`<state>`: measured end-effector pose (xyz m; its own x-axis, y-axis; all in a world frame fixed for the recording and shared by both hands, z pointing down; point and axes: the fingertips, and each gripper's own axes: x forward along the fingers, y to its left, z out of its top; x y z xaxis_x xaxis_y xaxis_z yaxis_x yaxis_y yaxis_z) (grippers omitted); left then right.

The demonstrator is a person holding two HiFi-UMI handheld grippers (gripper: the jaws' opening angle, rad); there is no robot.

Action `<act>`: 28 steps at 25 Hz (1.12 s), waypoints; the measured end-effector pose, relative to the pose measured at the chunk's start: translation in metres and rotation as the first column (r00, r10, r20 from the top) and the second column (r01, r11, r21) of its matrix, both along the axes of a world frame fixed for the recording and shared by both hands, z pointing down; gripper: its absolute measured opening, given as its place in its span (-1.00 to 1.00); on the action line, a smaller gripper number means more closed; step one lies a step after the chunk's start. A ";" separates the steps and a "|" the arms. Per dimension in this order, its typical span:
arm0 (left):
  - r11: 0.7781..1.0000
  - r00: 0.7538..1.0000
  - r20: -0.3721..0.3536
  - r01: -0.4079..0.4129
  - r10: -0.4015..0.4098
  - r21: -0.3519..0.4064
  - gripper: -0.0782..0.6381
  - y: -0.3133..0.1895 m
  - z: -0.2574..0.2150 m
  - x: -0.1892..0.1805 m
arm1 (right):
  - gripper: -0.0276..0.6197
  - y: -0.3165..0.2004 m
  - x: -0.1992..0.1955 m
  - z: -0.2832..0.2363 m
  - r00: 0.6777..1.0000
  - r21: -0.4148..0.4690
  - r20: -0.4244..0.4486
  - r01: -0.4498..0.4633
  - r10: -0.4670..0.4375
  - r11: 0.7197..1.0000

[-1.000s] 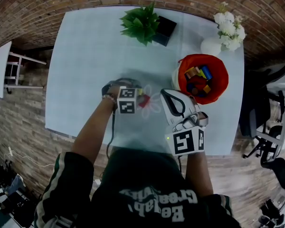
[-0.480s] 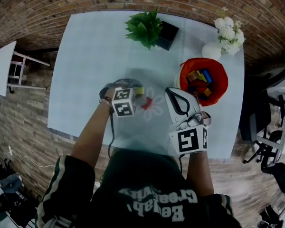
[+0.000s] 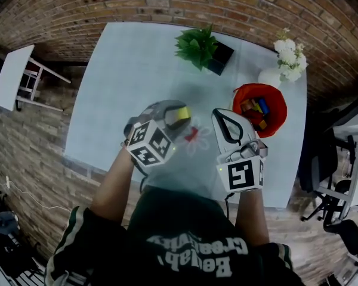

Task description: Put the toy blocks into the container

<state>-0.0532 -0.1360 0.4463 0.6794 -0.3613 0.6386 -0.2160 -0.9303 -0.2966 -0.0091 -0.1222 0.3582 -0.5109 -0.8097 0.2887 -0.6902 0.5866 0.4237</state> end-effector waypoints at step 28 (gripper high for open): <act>0.944 0.907 -0.409 0.215 -0.098 0.250 -0.37 0.037 -0.150 -0.010 | -0.90 0.015 -0.016 -0.035 1.000 0.072 -0.008 -0.002 0.003 0.997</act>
